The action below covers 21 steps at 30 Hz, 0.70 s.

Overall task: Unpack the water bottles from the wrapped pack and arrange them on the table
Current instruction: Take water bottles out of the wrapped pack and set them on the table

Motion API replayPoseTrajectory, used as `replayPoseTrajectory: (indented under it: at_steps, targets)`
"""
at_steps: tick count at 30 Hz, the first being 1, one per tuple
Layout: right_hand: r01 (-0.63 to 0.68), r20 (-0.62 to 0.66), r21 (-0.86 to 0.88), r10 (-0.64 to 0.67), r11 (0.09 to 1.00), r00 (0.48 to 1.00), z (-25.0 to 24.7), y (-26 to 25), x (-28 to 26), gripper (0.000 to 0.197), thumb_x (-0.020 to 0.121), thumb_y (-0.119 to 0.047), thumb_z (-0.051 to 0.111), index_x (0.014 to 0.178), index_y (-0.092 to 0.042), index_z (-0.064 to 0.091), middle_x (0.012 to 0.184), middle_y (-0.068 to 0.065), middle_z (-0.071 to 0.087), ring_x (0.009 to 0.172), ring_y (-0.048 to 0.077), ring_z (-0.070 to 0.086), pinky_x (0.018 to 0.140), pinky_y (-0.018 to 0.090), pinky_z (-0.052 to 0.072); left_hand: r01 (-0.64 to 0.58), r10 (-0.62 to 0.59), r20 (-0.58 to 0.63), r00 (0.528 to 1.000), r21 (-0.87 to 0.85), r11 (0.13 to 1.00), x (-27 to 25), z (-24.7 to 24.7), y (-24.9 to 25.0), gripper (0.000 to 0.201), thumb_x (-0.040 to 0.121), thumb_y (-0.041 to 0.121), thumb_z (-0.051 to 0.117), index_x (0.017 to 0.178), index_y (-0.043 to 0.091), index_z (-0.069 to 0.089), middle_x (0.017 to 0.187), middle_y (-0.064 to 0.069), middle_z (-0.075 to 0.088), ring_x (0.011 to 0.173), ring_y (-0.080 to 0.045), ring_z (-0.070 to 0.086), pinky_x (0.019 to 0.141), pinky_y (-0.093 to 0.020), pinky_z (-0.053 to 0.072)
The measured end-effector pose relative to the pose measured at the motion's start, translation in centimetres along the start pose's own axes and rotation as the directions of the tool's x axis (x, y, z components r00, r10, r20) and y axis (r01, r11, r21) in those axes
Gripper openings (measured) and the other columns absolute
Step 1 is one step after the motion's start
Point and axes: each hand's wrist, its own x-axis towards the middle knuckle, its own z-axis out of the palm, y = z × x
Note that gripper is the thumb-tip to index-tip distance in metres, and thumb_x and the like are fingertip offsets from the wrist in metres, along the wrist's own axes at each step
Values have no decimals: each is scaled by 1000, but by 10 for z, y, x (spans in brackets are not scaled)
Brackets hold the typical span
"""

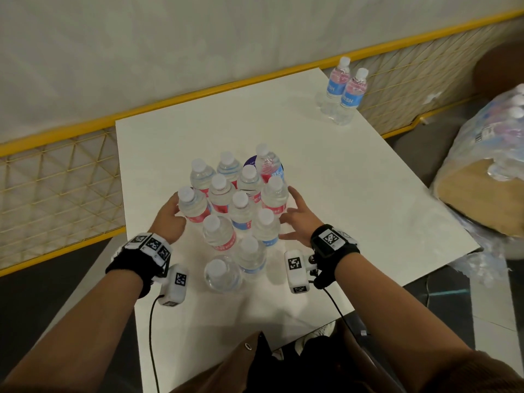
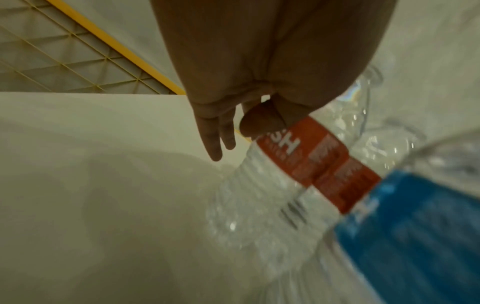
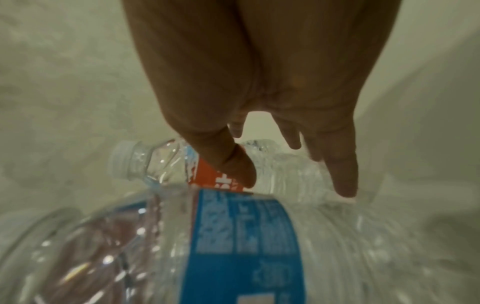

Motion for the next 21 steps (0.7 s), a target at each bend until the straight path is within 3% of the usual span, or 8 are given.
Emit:
replayPoseTrajectory:
  at_steps: [3,6,7,9,10,12,17,21]
  targets:
    - [-28,-33,56,29,998,999,-14,13,4,78,84,8,52,143,-35,24,106,2,49,112,32,55,75,42,57,13,-12,6,1000,-114,993,14,-14,8,78,73,-28,30,128,24,49,140,-9,48,133,-29,42,87,-29,39]
    - [-58,-31,148,63,987,998,-27,18,6,71,86,11,49,130,-41,28,79,6,48,87,22,54,85,50,53,76,-72,27,997,-244,967,20,-23,23,67,79,-14,39,124,35,50,143,3,45,130,-23,42,90,-32,39]
    - [-61,-36,127,66,990,997,-30,18,6,70,87,9,49,131,-41,29,82,6,49,86,20,52,89,51,51,110,-95,60,994,-316,942,19,-23,29,59,80,-3,43,122,38,50,142,5,45,127,-20,42,91,-34,37]
    - [-61,-65,39,63,997,996,-33,14,9,67,86,6,50,138,-32,32,109,8,51,100,26,53,90,47,50,198,-154,143,978,-381,903,16,-20,41,54,73,18,45,121,42,50,138,10,47,122,-16,43,88,-35,37]
    - [-65,-94,7,65,998,993,-35,12,11,66,86,5,51,139,-31,35,125,10,46,111,28,52,90,43,48,230,-171,177,969,-403,886,16,-17,44,52,73,26,47,122,43,51,137,11,49,122,-17,45,87,-35,38]
    - [-67,-151,-45,59,997,987,-40,5,19,58,87,1,54,137,-25,41,141,11,38,123,28,46,91,41,45,234,-162,194,967,-444,865,18,-11,45,46,78,40,52,125,42,51,138,8,51,124,-21,48,89,-39,40]
    - [23,-191,-381,-103,924,976,-56,-22,48,47,86,-18,66,130,-13,51,139,10,47,118,27,52,101,44,44,171,-124,127,984,-492,853,18,4,46,43,99,28,43,142,24,37,127,4,55,105,-11,57,87,-32,45]
    - [82,-92,-624,-178,777,980,-55,-51,69,48,86,-30,65,129,-13,52,136,7,52,121,25,52,101,36,43,192,-147,127,981,-525,829,17,5,49,30,97,25,46,127,29,48,108,12,61,92,-5,63,79,-28,46]
